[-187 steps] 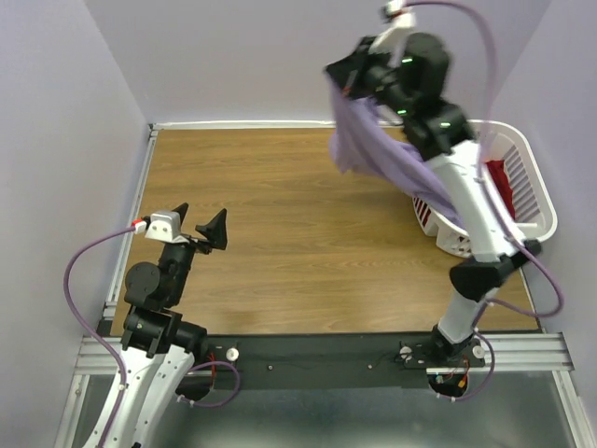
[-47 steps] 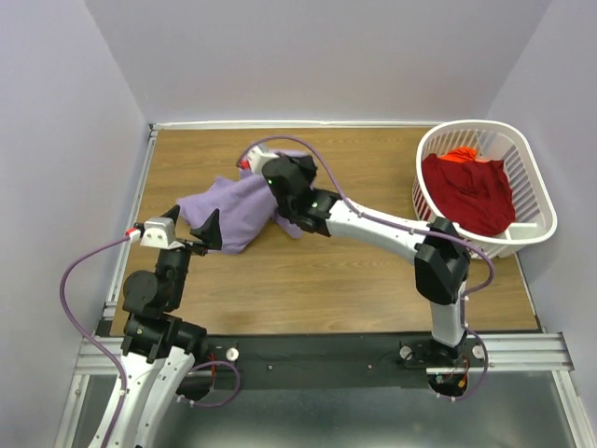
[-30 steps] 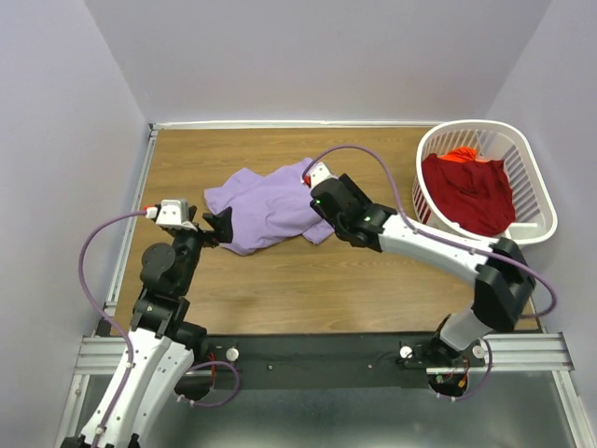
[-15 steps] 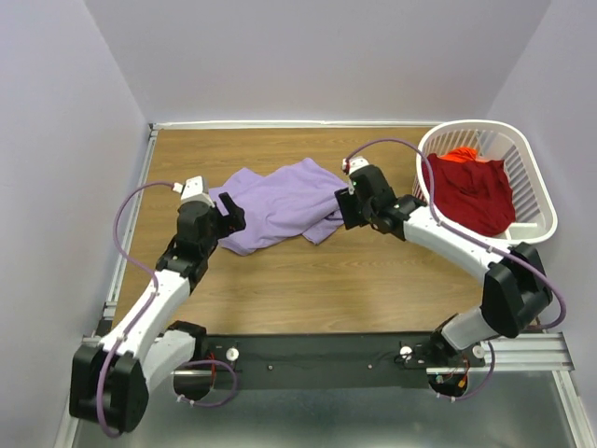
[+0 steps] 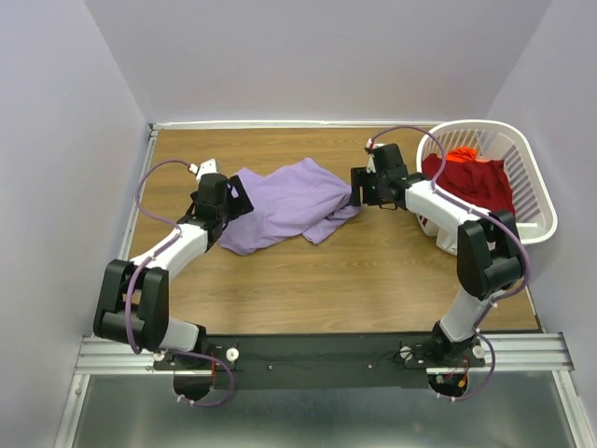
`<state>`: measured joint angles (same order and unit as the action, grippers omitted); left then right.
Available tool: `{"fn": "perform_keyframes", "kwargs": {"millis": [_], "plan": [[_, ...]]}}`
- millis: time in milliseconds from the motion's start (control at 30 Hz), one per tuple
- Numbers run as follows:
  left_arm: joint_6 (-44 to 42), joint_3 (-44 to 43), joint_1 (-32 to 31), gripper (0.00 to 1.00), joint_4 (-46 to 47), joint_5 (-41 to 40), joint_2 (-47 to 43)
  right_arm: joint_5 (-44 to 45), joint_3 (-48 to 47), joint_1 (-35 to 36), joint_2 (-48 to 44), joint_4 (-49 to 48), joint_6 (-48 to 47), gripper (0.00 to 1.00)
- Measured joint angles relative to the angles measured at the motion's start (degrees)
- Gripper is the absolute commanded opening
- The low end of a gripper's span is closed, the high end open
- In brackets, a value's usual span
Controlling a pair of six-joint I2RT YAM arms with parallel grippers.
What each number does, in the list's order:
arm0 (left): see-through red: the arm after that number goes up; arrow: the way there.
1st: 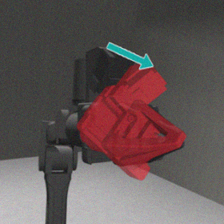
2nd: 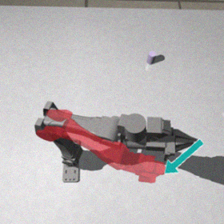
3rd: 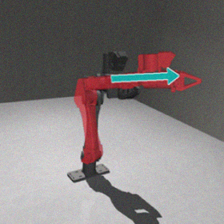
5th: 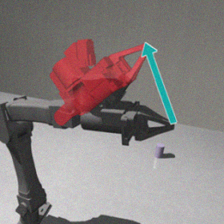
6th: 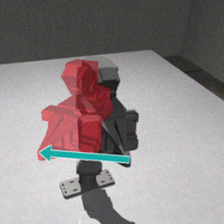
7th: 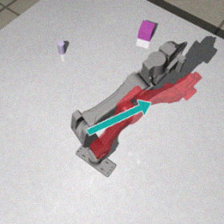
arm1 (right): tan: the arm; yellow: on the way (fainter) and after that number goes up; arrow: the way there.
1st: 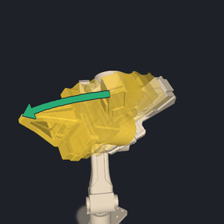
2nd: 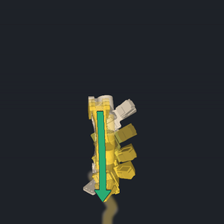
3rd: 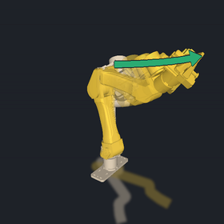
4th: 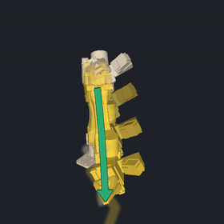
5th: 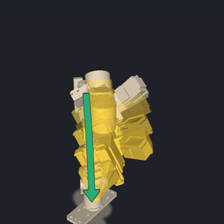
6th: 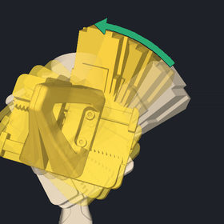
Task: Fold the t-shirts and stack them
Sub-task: Flatten the tshirt out
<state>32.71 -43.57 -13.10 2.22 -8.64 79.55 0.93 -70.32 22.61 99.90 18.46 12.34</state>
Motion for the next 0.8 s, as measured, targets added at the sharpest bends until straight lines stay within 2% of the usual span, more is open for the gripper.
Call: {"fn": "perform_keyframes", "kwargs": {"millis": [167,500,567,800], "plan": [[0.7,0.7,1.5,0.95,-0.8,-0.6,2.5,-3.7,0.5,-1.0,1.7,-1.4,0.8,0.77],[1.0,7.1,4.0,0.94,-2.1,-2.3,1.3,-6.5,1.0,-0.9,4.9,-3.0,1.2,0.75],[1.1,7.5,4.0,0.92,-2.3,-2.3,1.4,-6.8,1.0,-0.9,5.3,-3.3,1.2,0.73],[1.4,7.3,4.0,0.76,-2.3,-2.7,3.0,-8.9,1.0,-0.9,7.0,-3.9,1.3,0.72]]}}
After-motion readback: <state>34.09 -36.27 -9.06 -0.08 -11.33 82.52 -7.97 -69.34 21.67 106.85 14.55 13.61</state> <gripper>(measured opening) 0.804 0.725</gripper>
